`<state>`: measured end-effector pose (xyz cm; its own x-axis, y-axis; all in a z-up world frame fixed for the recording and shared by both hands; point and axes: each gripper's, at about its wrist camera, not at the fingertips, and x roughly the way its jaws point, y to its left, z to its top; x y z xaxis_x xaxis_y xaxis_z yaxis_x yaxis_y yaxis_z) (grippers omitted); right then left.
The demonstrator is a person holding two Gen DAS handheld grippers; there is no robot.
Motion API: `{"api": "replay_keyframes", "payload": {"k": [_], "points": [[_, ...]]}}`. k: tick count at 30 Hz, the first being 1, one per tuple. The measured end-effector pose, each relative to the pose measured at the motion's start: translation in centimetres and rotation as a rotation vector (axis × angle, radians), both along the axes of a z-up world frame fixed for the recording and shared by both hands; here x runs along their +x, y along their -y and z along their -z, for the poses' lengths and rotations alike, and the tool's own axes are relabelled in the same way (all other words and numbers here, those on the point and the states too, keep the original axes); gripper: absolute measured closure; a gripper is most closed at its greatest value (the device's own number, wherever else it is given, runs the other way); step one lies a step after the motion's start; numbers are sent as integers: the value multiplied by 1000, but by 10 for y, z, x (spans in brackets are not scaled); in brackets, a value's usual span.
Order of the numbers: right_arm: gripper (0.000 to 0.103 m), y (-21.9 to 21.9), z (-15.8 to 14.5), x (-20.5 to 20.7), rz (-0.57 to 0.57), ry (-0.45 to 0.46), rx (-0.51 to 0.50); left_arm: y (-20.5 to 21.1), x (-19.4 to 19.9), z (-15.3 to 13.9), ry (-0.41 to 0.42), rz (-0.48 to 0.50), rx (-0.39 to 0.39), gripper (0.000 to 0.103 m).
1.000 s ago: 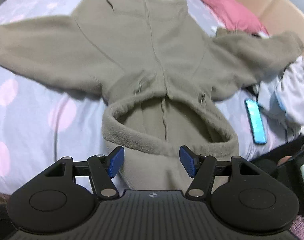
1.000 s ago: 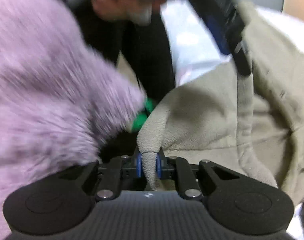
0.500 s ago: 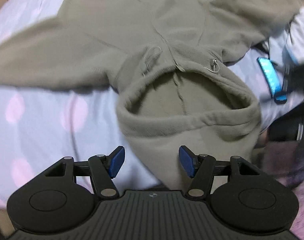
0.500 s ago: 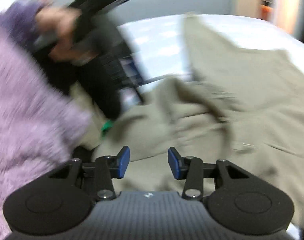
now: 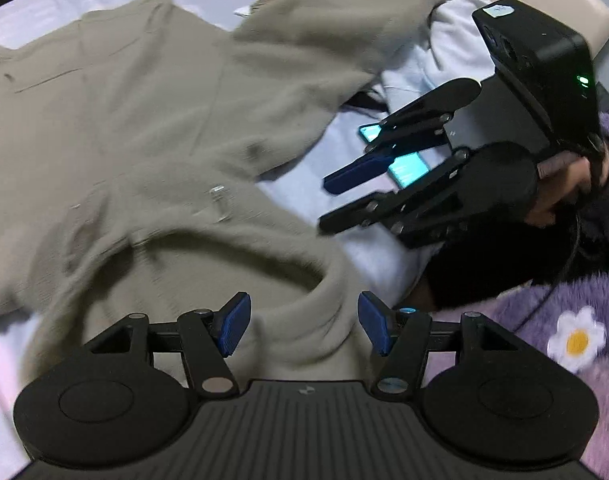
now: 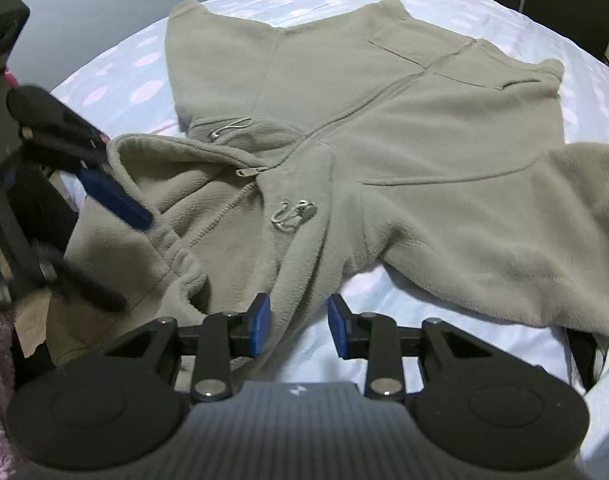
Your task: Fold clothes
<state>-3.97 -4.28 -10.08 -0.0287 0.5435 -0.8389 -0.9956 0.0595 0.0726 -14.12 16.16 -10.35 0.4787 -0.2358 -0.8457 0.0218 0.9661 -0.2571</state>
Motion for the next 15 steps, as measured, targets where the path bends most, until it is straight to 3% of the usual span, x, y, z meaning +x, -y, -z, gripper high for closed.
{"api": "replay_keyframes", "payload": {"k": [4, 7, 9, 15], "points": [[67, 6, 4, 5, 22, -10, -1, 8, 15, 19, -23, 20, -36, 61], [67, 7, 10, 7, 25, -16, -5, 4, 20, 32, -35, 0, -92, 90], [67, 8, 12, 8, 31, -17, -6, -5, 13, 30, -17, -35, -138, 93], [66, 8, 18, 16, 78, -64, -3, -38, -17, 3, 62, -172, -161, 94]]}}
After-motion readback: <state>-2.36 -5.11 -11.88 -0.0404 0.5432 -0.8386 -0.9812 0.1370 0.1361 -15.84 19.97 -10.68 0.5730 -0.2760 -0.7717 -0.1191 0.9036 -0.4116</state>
